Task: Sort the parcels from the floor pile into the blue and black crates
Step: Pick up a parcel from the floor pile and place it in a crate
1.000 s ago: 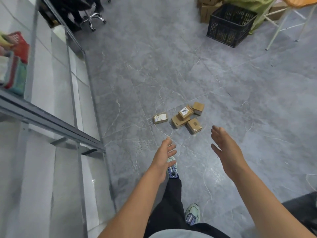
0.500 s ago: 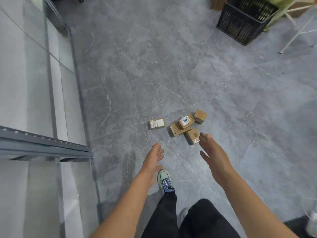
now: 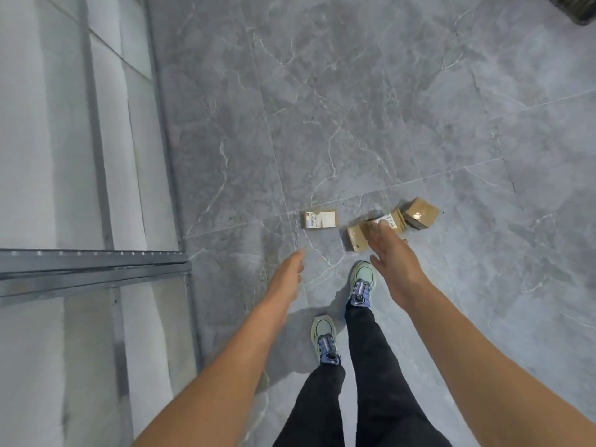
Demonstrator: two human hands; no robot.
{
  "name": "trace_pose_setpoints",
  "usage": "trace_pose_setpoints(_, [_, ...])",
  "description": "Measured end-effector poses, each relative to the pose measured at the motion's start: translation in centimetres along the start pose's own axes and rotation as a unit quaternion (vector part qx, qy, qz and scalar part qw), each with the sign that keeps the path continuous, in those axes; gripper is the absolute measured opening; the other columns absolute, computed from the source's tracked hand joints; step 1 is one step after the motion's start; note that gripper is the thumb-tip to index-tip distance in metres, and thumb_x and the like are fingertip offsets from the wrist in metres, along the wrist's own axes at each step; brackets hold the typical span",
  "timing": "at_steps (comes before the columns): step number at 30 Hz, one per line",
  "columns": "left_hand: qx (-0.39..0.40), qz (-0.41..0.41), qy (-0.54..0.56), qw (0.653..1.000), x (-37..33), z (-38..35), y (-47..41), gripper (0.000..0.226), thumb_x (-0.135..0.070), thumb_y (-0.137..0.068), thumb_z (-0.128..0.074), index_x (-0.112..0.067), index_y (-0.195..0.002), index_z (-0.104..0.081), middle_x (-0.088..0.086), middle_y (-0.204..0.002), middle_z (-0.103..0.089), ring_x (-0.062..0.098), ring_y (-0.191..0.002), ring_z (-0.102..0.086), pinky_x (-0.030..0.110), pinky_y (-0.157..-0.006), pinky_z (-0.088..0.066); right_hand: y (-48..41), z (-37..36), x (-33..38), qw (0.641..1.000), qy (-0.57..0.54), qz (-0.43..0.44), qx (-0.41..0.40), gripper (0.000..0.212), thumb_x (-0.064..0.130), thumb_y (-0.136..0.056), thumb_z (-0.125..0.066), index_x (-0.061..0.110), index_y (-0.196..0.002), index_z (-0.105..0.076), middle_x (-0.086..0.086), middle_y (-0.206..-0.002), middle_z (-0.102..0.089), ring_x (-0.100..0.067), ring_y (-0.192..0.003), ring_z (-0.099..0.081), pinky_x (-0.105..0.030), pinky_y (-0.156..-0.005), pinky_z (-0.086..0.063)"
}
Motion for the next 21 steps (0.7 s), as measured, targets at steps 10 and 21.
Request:
trace_pose_setpoints(10, [-0.013, 0.05, -0.023, 0.998, -3.3, -3.8, -16.4, 0.058, -0.054, -0.105, -0.038, -0.021, -0.153, -0.043, 0.001, -0.155, -0.047, 0.02, -0.141, -0.044, 0.049, -0.119, -0.033, -19.6, 1.0, -2.5, 0.991, 0.062, -0.118, 0.003, 0.069, 0.065, -0.105, -0.039, 0.022, -0.159, -0.04, -0.002, -0.165, -0.039, -0.022, -0.151, -0.037, -0.046, -0.126, -0.026])
trace_pose_setpoints(21, [-0.024, 0.086, -0.034, 0.995, -1.3, -4.8, -40.5, 0.031, -0.048, -0.108, -0.038, -0.027, -0.109, -0.062, -0.005, -0.102, -0.055, 0.014, -0.098, -0.052, 0.032, -0.095, -0.04, -39.6, -0.2, -12.7, 0.975, 0.12, -0.186, -0.032, 0.083, 0.062, -0.106, -0.037, -0.006, -0.152, -0.04, -0.028, -0.153, -0.044, -0.04, -0.141, -0.045, -0.053, -0.121, -0.033])
Point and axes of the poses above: each hand's wrist, its own y-axis away from the middle knuckle, its own z-axis out of the back of the hand, x = y × z, the point moved 4 cm from there along -y, towards the middle knuckle
